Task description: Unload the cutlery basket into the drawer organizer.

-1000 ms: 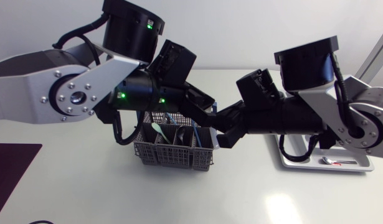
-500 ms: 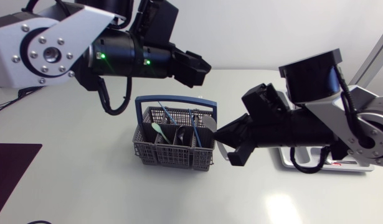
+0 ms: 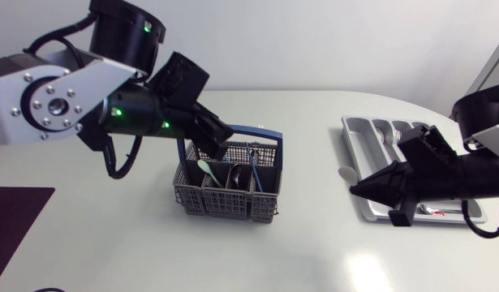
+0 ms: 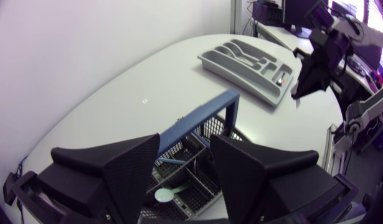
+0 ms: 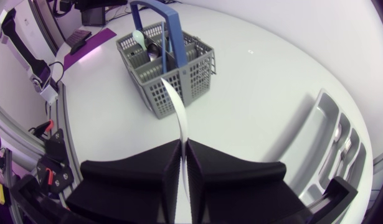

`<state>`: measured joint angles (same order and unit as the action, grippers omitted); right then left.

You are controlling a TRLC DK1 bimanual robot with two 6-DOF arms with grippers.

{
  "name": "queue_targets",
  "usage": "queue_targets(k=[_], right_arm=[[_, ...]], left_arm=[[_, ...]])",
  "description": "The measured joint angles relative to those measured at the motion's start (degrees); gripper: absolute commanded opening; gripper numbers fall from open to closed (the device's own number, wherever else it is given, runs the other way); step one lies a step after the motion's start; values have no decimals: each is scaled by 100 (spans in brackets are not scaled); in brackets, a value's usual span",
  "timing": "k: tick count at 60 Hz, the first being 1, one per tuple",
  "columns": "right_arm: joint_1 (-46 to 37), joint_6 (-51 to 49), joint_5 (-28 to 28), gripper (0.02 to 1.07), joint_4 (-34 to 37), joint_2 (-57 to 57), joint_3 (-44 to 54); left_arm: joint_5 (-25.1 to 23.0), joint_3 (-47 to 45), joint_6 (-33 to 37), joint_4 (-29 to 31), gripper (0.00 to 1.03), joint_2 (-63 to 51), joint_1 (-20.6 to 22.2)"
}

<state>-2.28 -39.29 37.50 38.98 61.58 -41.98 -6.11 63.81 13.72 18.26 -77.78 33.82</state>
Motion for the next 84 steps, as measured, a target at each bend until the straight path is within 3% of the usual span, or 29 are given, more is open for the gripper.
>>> queue_targets(k=[14, 28, 52, 63, 79, 84], right_arm=[[-1655, -2100, 153, 13, 815, 872, -498], [-2660, -3646, 103, 12, 1154, 1952, -1217], [-3569, -5796, -957, 12, 1596, 3705, -2964], [-3803, -6411, -1596, 12, 1574, 4109, -3108], [-3836, -6798, -2109, 13, 608, 4164, -2341], [-3827, -6839, -2197, 25, 214, 4175, -2037]], left_arm=[[636, -402, 503, -140, 60, -74, 490], [894, -511, 629, -262, 60, -240, 678], [1123, -529, 715, -273, 60, -254, 846], [1263, -529, 715, -271, 60, -308, 984], [1322, -529, 715, -271, 60, -378, 1106], [1375, -529, 715, -271, 60, -378, 1106]])
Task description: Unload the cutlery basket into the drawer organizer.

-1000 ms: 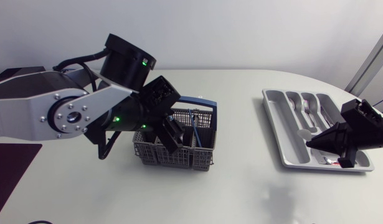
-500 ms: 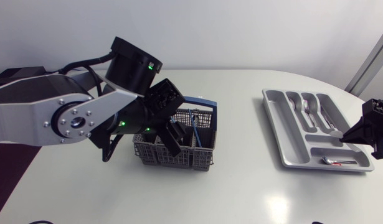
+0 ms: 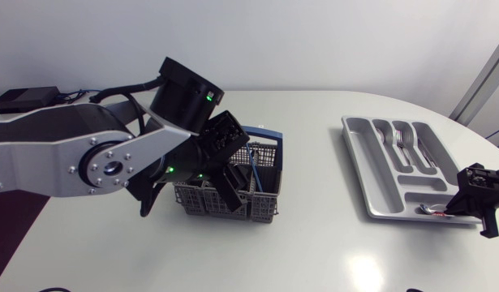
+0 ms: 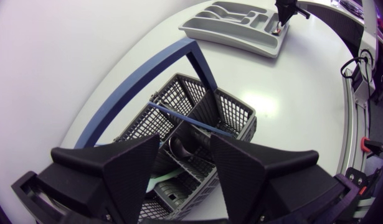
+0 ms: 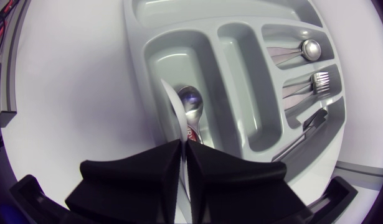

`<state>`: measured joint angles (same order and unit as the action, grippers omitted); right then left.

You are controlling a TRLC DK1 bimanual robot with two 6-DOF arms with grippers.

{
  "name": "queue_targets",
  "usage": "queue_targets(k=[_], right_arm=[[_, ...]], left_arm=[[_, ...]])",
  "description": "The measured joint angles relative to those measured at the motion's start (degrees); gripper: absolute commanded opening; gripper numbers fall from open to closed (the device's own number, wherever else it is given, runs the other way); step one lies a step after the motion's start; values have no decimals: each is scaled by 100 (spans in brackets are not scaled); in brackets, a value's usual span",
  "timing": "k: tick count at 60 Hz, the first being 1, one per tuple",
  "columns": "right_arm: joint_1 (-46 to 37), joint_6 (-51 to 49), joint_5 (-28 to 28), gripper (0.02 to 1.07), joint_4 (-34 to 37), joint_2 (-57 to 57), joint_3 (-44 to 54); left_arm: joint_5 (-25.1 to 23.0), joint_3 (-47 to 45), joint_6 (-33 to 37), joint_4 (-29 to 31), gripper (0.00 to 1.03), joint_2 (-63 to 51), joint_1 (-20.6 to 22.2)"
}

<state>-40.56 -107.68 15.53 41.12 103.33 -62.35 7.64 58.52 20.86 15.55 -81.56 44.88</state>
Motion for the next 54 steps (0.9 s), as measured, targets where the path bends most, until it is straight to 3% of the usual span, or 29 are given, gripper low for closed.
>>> queue_targets(k=[13, 17, 33, 44, 54], right_arm=[[70, -31, 232, 74, -365, -20, 136], [70, 31, 442, 83, -348, -168, 136], [70, 570, 1008, 96, -20, -796, 11], [70, 872, 1410, 97, 601, -914, -85], [85, 979, 1770, 100, 785, -1379, 216]], left_arm=[[24, 0, 0, -2, 60, 0, 26], [39, -11, 0, -2, 60, 0, 26], [52, -286, 0, -258, 60, -17, 26], [236, -393, 24, -579, 60, -203, 24], [540, -636, 195, -1272, 60, -376, 17]])
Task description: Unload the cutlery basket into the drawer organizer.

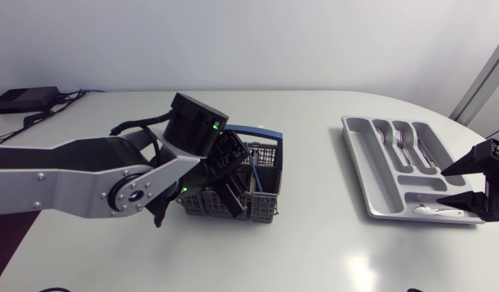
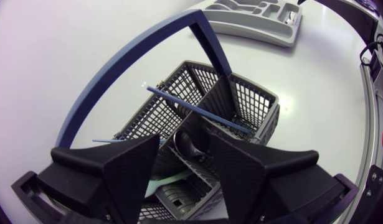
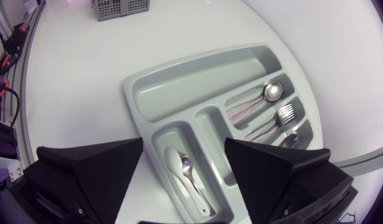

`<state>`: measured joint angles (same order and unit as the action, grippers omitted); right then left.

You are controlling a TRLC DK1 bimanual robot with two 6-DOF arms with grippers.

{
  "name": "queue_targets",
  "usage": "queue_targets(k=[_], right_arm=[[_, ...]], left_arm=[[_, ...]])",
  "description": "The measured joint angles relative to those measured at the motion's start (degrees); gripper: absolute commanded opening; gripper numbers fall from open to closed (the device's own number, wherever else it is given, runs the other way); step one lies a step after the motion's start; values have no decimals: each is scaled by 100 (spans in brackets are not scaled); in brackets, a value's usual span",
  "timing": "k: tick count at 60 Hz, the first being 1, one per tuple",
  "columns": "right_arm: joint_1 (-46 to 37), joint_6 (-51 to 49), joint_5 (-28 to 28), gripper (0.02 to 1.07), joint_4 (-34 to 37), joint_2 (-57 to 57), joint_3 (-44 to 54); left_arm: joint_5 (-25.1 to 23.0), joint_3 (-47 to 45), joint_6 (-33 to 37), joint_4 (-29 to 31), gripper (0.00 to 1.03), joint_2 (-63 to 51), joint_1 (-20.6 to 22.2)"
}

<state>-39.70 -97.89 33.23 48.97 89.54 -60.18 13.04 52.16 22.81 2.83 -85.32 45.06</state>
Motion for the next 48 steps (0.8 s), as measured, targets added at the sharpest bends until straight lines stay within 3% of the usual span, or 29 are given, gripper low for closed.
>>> queue_targets(k=[26, 31, 37, 48], right_arm=[[208, 195, 452, 100, 190, -586, 745], [223, 195, 463, 100, 188, -586, 761], [223, 195, 470, 100, 184, -586, 809], [223, 195, 472, 100, 179, -586, 927]], left_arm=[[227, -181, 173, -769, 59, -466, -146], [229, -181, 173, -835, 51, -507, -164], [229, -181, 170, -935, 50, -581, -166], [225, -179, 170, -1069, 29, -691, -173]])
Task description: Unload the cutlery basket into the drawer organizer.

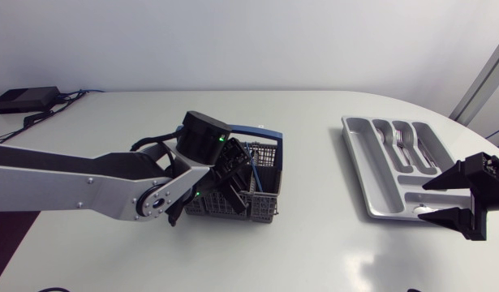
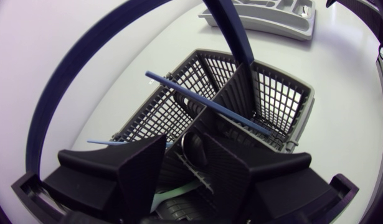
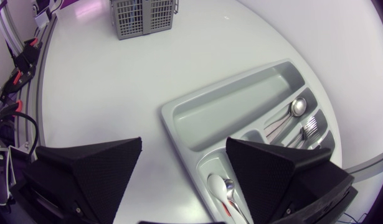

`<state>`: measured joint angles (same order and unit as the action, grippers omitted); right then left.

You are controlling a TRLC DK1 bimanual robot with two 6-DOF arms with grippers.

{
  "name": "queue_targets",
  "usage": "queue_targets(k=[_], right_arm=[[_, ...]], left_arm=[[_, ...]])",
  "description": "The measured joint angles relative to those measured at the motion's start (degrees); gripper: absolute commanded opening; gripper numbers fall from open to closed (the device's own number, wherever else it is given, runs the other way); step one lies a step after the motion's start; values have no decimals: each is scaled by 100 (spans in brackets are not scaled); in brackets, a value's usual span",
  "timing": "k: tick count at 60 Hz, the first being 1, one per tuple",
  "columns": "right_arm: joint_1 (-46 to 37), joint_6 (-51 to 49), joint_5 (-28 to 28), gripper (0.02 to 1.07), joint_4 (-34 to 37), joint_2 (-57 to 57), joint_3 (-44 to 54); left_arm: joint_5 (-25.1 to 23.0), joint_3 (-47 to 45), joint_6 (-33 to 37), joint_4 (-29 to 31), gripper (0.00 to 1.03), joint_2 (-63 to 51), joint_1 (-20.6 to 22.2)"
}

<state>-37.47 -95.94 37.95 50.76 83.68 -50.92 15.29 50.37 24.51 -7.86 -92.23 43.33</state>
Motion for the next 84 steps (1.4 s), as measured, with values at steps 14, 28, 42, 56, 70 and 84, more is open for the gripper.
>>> queue_targets(k=[14, 28, 42, 56, 70, 84], right_arm=[[0, 0, -2, 100, -17, 0, 81], [0, 0, -2, 100, -44, -2, 122], [0, -2, -2, 100, -85, -2, 144], [0, -2, -2, 100, -105, -11, 240], [55, 0, 4, 100, -105, -186, 422], [267, 173, 149, 100, -105, -411, 562]], left_arm=[[-111, 31, 2, -4, 14, -22, -55], [-398, 70, 20, 42, 4, -37, -76], [-503, 79, 17, 162, 4, 79, -83], [-284, -166, 116, 282, 4, 640, 144], [483, -597, 527, -127, 4, 1335, 708], [955, -710, 925, -404, 4, 1847, 1084]])
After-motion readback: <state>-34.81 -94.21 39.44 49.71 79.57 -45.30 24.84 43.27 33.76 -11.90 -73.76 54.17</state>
